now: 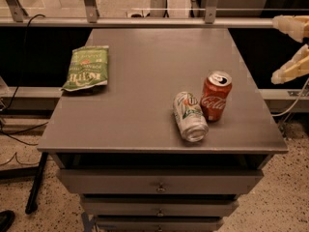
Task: Move coke can near 7up can
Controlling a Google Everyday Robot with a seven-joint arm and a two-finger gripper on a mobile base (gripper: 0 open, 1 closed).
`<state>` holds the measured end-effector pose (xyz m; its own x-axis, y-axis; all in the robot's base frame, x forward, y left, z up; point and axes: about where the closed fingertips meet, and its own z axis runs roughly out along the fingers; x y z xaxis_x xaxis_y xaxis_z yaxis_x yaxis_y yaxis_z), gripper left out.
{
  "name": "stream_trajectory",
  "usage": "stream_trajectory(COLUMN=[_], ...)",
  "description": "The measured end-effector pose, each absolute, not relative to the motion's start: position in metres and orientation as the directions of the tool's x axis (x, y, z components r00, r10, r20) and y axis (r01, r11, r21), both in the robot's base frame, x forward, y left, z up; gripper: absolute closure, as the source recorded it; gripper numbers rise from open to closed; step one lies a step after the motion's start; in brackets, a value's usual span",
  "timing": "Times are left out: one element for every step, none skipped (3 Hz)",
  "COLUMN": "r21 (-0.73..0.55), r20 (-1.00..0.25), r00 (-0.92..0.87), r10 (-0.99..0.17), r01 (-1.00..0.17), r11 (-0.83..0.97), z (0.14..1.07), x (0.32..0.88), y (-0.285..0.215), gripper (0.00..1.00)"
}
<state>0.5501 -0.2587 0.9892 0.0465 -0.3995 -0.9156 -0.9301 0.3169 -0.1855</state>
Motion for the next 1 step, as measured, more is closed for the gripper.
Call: stream_trajectory(r21=[-0.189], r20=[-0.915], r00=[0.049], r10=[-0.4], r01=[-0.929], r11=[0.317], z=[0.9905], x=[0.5505], y=[-0.2588], gripper=[0.0])
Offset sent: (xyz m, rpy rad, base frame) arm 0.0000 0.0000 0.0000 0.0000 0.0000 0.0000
